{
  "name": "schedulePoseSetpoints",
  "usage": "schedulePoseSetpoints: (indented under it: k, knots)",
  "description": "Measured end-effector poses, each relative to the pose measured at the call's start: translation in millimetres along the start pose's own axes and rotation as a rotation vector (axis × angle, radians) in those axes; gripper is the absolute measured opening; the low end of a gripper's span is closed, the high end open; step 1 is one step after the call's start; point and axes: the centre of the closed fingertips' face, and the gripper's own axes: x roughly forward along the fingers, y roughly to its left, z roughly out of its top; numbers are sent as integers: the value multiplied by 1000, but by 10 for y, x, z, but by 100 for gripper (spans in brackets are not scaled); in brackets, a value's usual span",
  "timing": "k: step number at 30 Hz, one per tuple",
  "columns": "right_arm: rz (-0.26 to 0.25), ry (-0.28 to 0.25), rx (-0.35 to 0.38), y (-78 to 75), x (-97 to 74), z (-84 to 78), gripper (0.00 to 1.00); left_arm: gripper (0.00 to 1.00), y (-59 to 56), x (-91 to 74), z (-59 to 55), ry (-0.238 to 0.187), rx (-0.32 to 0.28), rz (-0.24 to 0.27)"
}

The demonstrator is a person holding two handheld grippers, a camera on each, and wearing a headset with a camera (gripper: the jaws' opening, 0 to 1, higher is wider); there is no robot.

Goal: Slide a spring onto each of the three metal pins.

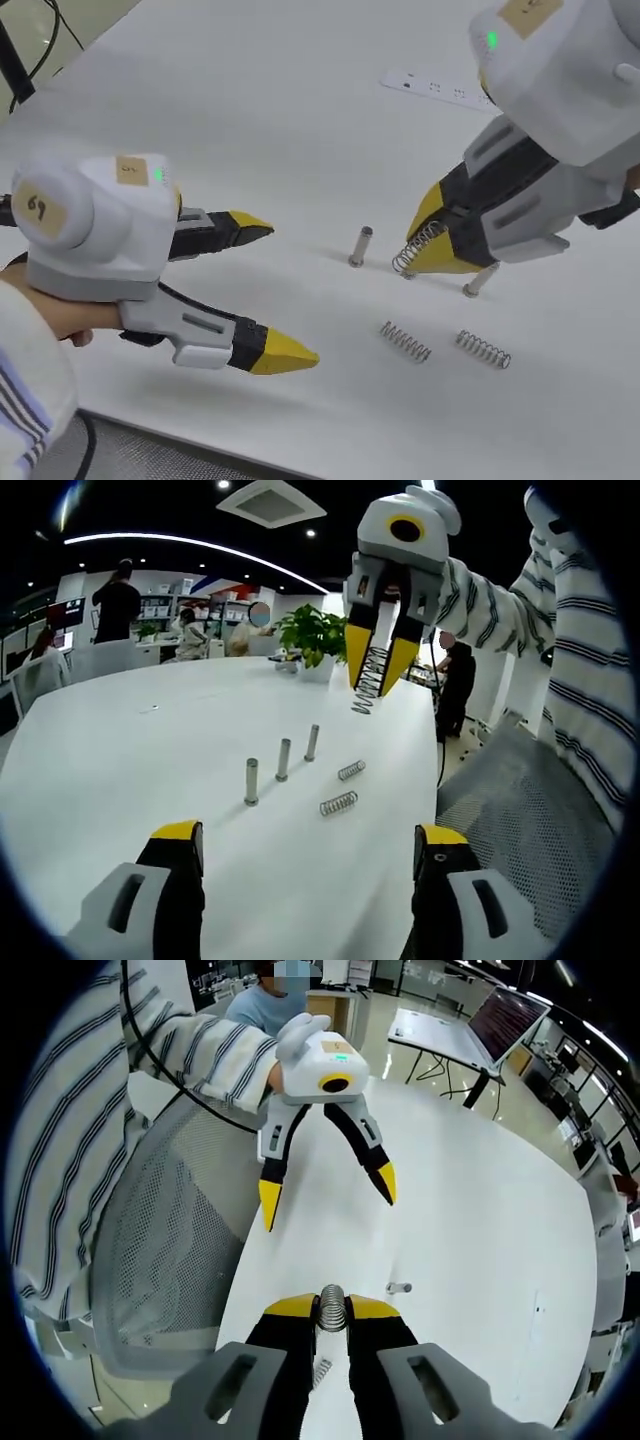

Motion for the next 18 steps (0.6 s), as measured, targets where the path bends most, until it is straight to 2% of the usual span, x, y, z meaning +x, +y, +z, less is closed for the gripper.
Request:
schedulePoseSetpoints:
  k: [6,9,13,18]
  knots:
    - [-4,14,0,-52,-34,-38,8,98,60,15,-48,12,-2,26]
    - [-7,18,-1,-79,-43,-45,8,98,85,8,-61,14,-18,32]
    - [-11,26,-6,-128,-54,-48,8,98,140,-8,-158,60,6,60]
    - [-16,34,-13,-214,-53,-47,8,98,160,-13,-135,47,0,71]
